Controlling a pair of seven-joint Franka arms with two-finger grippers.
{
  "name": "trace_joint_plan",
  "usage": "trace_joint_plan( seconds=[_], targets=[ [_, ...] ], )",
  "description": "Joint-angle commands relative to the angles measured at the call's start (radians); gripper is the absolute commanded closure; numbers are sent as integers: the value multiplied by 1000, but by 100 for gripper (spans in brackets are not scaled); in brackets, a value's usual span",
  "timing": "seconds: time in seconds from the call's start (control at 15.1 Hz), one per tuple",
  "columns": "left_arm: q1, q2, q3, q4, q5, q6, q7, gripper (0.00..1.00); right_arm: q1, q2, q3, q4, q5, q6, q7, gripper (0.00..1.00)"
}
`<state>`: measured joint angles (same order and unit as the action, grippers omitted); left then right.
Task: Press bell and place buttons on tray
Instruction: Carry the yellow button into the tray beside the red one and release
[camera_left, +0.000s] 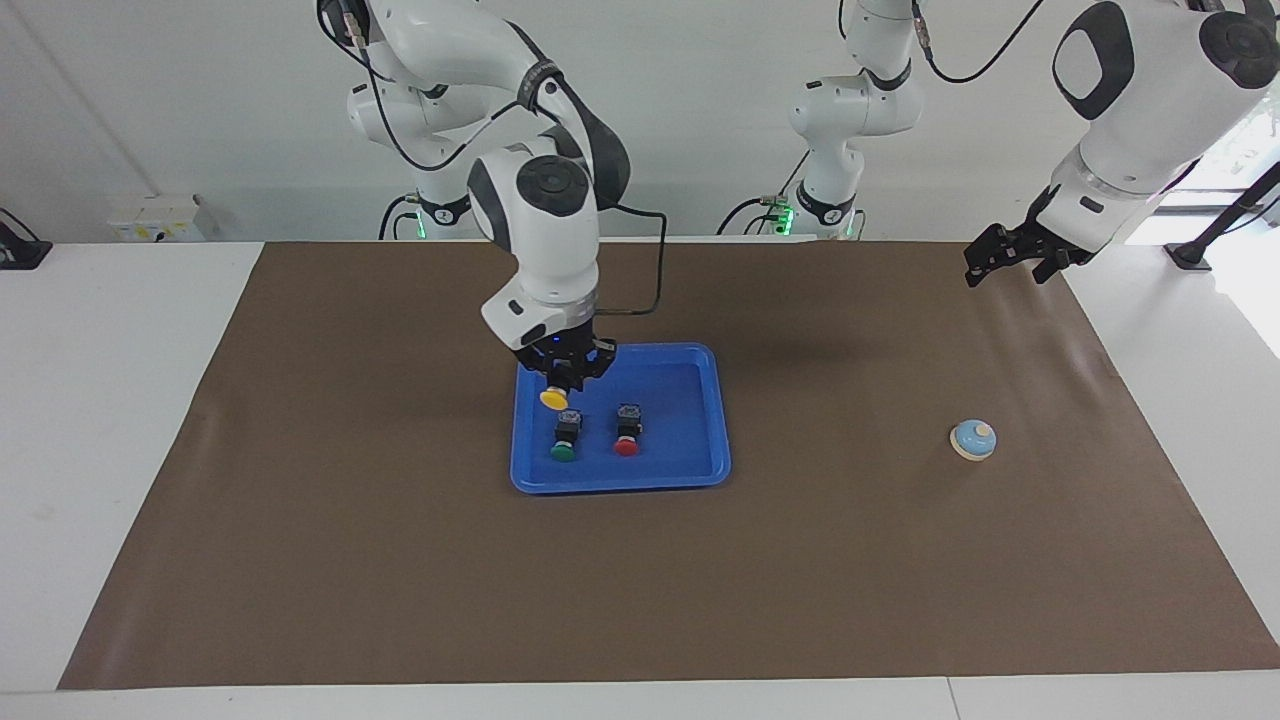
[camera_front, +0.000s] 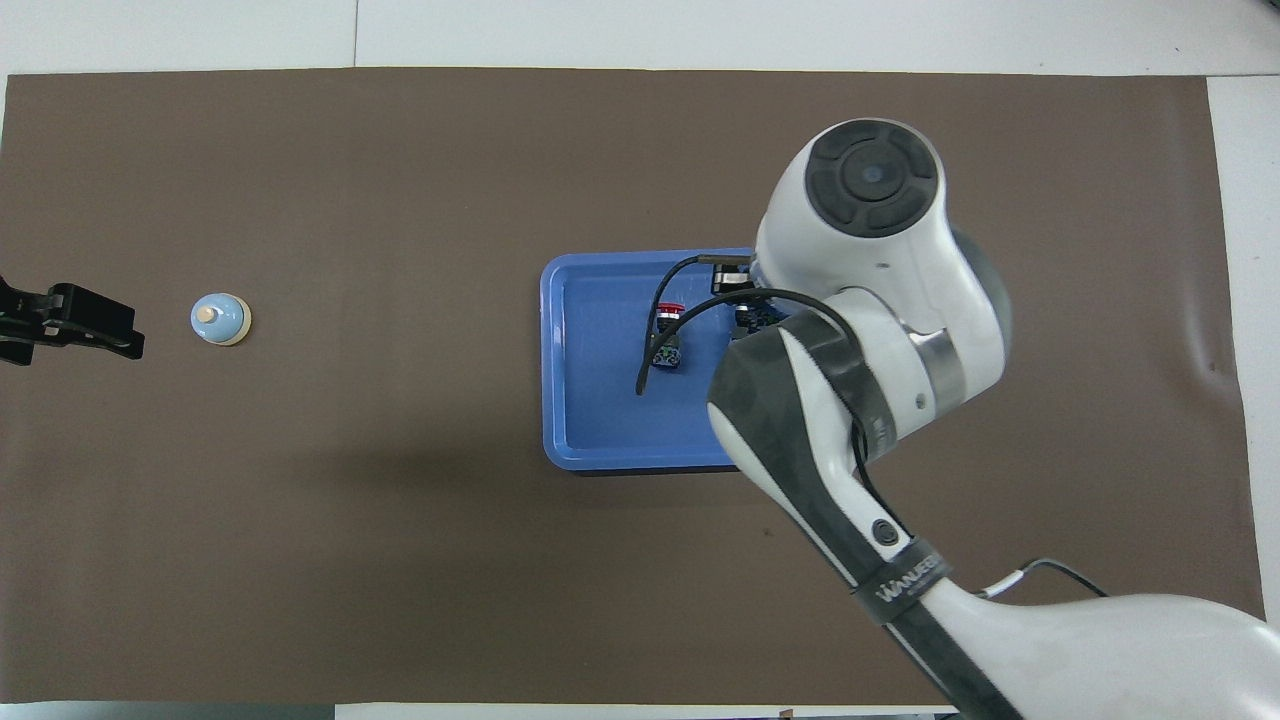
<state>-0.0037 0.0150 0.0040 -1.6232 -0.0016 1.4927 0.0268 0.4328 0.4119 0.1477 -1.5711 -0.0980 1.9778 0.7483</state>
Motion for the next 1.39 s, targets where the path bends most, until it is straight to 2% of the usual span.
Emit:
trace_joint_plan(
  seconds=[0.0,0.27,0.46,0.8,0.93,1.0,1.06,1.33],
  targets=[
    [4,-18,1,-14,-14,3,-10,0,52,99,-7,83,3,73,43,100],
    [4,-18,1,-14,-14,3,-10,0,66,137,-5,39,-3,211,43,100],
    [4,-18,1,-14,-14,3,-10,0,104,176,-7,29,-6,262,45,100],
    [4,-18,1,-14,-14,3,-10,0,109,176,-7,-53,-11,369,43,100],
    [4,-18,1,-14,-14,3,-10,0,109,173,-7,-66,-9,374,45,100],
    [4,-18,1,-14,-14,3,-10,0,109,173,-7,-66,-8,371,45,59],
    [4,-18,1,-14,-14,3,-10,0,109,171,-7,-60,-3,360,57,1],
    [4,-18,1,-14,-14,3,-10,0,55,115,-5,11,53,203,158,0]
  ],
)
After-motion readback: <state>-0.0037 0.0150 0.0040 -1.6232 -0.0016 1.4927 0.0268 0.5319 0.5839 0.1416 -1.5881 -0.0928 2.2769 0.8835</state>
